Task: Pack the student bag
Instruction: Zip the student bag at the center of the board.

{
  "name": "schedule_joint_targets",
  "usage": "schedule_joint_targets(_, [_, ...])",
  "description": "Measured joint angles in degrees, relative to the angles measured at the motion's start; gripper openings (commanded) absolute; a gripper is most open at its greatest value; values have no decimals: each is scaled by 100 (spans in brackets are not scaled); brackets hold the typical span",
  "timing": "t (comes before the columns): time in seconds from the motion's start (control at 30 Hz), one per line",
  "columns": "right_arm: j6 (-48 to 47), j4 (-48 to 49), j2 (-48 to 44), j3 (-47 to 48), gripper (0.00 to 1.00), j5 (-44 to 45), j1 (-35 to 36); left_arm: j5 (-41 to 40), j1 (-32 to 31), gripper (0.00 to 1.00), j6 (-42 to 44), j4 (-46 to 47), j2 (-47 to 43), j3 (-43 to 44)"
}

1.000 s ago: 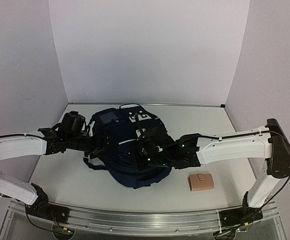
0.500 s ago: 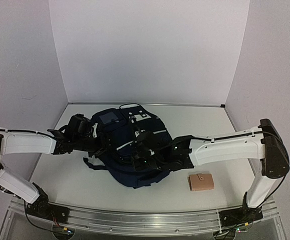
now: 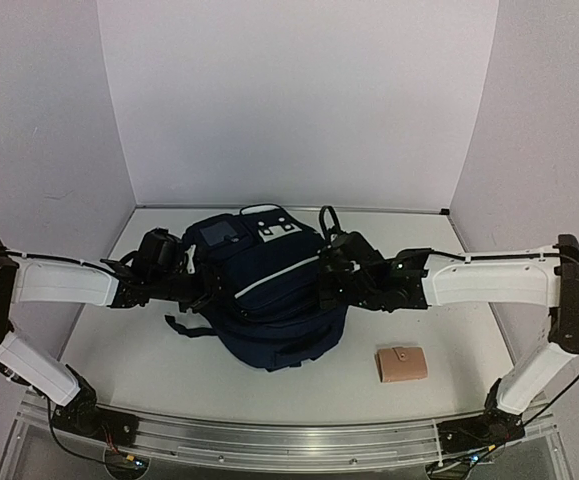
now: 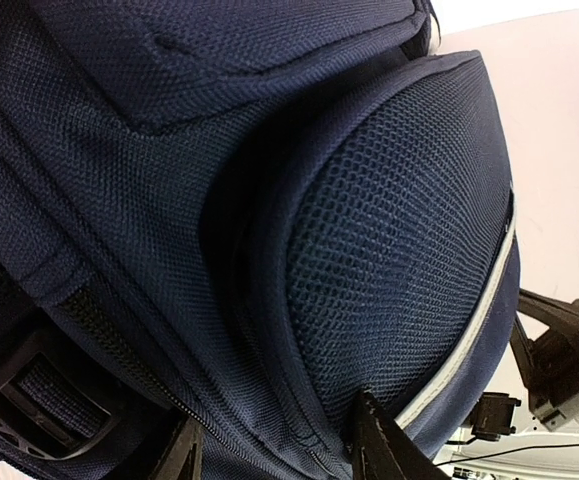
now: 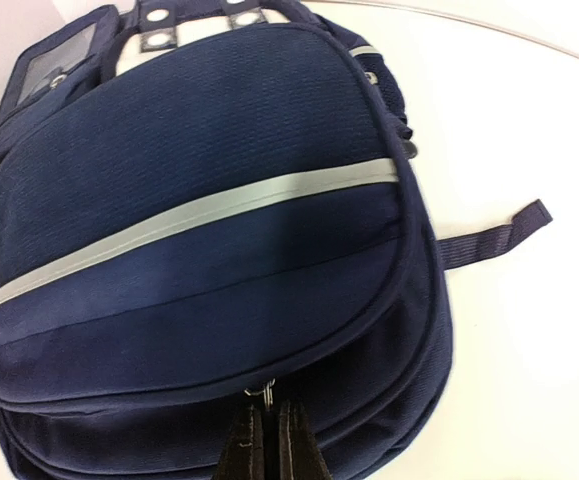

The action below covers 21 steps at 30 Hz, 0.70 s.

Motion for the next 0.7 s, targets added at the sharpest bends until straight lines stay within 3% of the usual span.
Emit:
schedule_joint_targets(0.2, [-311,390,-59,-409,0,-311,-531,-9,9,50,311,-67,-3,47])
schedule_joint_targets(0.37, [-611,906,-134,-731,0,-906,-1022,-227,7,59,1049,-926,-72,564])
schedule_joint_targets(0.5, [-828,1357,-402,-1107,0,-1564,-1249,-1071,-181,66,1959,-1909,-185,1282])
schedule_joint_targets(0.7, [-983,1913,-703,-1489,0,-2274,-1322,-2321,-1180,69,3337,-2518,-104,2583])
